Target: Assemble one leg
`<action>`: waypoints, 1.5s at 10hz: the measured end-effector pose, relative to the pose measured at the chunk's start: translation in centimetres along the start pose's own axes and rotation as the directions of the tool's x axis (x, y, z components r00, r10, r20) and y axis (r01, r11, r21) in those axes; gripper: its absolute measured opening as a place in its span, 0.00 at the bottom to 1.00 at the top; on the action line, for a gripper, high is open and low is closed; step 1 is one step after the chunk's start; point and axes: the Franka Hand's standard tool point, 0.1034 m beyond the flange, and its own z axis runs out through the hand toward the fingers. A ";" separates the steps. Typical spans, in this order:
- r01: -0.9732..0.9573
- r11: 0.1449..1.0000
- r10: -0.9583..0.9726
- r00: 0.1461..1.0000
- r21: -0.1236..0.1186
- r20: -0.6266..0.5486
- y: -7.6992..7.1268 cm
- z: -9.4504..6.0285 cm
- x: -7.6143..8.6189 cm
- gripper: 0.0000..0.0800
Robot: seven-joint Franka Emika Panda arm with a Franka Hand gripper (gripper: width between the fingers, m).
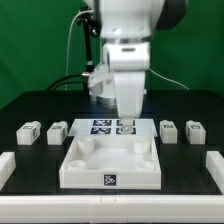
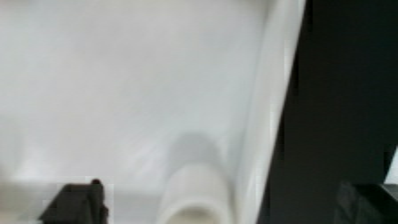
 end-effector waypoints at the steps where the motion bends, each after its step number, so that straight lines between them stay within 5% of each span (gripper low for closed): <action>1: -0.026 1.000 0.026 1.000 0.007 -0.008 -0.2 1.2 -0.5 0.81; 3: -0.058 0.998 0.059 0.998 0.038 -0.019 -1.1 2.7 -0.5 0.81; 6: -0.068 0.997 0.069 0.997 0.041 -0.020 -1.2 2.8 -0.5 0.78; 7: -0.068 0.997 0.069 0.997 0.042 -0.020 -1.3 2.8 -0.5 0.55; 8: -0.068 0.997 0.069 0.997 0.042 -0.020 -1.3 2.8 -0.5 0.55; 10: -0.069 0.997 0.069 0.997 0.042 -0.020 -1.3 2.9 -0.5 0.16; 15: -0.072 0.997 0.073 0.997 0.031 -0.018 -1.1 2.7 -0.7 0.07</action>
Offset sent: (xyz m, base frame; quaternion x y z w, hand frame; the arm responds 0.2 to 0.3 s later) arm -0.0048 0.0008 -0.0245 -0.0007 0.0093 0.0494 0.9987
